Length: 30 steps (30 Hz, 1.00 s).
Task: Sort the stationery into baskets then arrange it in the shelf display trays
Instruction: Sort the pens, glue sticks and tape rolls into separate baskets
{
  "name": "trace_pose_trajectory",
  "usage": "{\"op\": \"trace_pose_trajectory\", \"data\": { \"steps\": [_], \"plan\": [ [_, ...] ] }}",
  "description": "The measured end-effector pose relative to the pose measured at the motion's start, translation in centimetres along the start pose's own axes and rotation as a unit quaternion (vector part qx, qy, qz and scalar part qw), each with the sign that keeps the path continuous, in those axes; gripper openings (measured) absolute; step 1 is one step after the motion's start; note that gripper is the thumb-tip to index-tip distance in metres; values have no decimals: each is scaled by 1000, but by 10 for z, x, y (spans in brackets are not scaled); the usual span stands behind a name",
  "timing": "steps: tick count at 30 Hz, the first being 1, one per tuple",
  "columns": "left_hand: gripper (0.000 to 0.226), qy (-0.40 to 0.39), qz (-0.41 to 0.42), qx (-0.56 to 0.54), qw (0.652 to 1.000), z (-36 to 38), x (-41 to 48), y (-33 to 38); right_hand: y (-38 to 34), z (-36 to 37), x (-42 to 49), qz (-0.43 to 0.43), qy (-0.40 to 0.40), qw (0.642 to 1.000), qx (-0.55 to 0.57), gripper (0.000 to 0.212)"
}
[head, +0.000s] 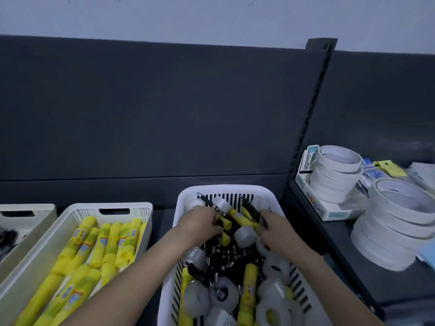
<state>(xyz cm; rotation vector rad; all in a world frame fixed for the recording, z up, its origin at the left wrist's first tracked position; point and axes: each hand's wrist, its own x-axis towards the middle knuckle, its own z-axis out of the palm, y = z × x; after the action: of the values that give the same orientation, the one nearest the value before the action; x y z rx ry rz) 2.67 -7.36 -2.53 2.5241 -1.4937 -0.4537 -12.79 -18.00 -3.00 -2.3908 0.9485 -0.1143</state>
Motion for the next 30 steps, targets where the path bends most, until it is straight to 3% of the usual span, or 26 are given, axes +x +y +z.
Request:
{"op": "trace_pose_trajectory", "data": {
  "steps": [5, 8, 10, 12, 14, 17, 20, 22, 24, 26, 28, 30],
  "plan": [
    [41, 12, -57, 164, 985, 24, 5, 30, 7, -3, 2, 25, -9, 998, 52, 32],
    [47, 24, -62, 186, 980, 31, 5, 27, 5, 2, -7, 13, -56, 996, 71, 29],
    [45, 35, -57, 98, 993, 30, 4, 18, 4, 5, -10, -6, -56, 996, 68, 14],
    [32, 42, -72, -65, 994, 24, 3, 7, 2, 6, -9, -25, -57, 997, 54, 6],
    [21, 20, -103, -239, 965, 13, 2, -3, -1, 11, -9, -73, -75, 995, -6, 12],
    [11, 2, -98, -451, 887, -2, -8, -17, -9, 29, -12, -166, -90, 963, -191, 12],
    [21, 7, -86, -498, 863, -14, -18, -27, -20, 46, -15, -227, -117, 913, -319, 11],
    [16, -6, -77, -511, 856, -20, -25, -29, -25, 51, -14, -227, -145, 902, -338, 10],
    [5, -7, -67, -537, 841, -25, -33, -31, -24, 45, -12, -198, -166, 913, -316, 12],
    [4, 22, -60, -565, 823, -29, -38, -37, -21, 28, -6, -148, -159, 947, -234, 15],
    [4, 63, -52, -590, 803, -35, -43, -45, -27, 6, -4, -113, -120, 981, -102, 15],
    [10, 102, -51, -618, 778, -41, -48, -56, -43, -7, -6, -82, -99, 987, 100, 15]
  ]
}}
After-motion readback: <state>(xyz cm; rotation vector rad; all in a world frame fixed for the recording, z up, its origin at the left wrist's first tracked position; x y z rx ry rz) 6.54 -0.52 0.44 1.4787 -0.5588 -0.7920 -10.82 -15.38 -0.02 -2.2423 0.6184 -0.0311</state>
